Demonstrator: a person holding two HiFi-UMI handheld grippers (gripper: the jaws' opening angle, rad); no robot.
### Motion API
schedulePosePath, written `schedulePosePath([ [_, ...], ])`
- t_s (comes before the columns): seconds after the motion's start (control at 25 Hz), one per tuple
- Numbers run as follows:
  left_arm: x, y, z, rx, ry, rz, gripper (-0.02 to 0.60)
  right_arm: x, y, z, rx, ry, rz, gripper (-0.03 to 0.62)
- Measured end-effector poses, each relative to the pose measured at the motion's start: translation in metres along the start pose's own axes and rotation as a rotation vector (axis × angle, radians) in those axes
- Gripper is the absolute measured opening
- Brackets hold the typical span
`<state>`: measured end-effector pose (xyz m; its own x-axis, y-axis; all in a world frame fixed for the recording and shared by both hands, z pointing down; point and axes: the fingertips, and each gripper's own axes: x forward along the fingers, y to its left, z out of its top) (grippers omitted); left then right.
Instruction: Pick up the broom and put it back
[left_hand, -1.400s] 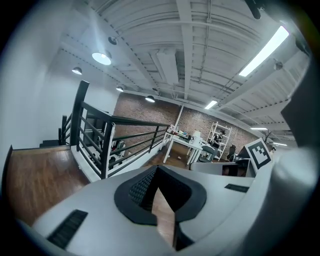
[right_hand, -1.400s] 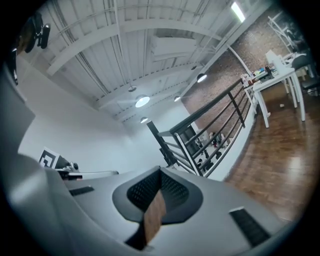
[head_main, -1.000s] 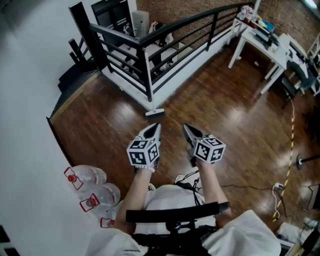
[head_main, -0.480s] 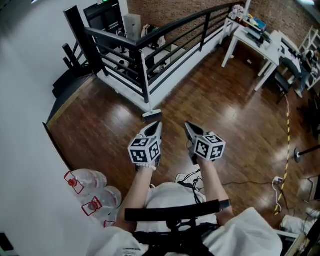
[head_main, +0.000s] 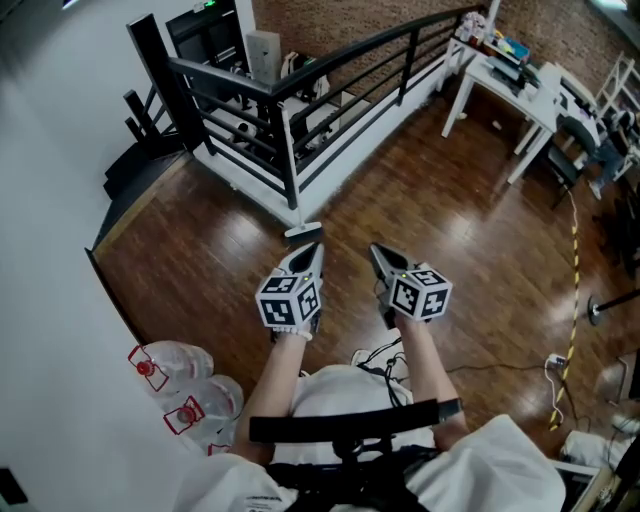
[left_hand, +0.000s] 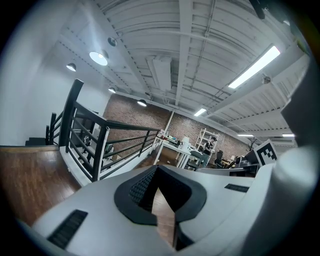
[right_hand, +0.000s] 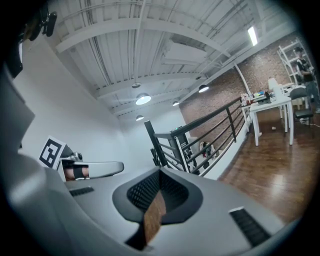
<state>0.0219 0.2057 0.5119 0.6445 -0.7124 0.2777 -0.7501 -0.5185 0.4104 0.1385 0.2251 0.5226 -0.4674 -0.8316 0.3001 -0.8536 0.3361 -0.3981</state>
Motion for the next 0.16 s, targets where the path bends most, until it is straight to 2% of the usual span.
schedulePosePath([
  [0.16, 0.0012, -0.0009, 0.0014, 0.002, 0.001, -0.001, -0.006, -0.0001, -0.0033, -0.0006, 0.003, 0.001, -0.003, 0.005],
])
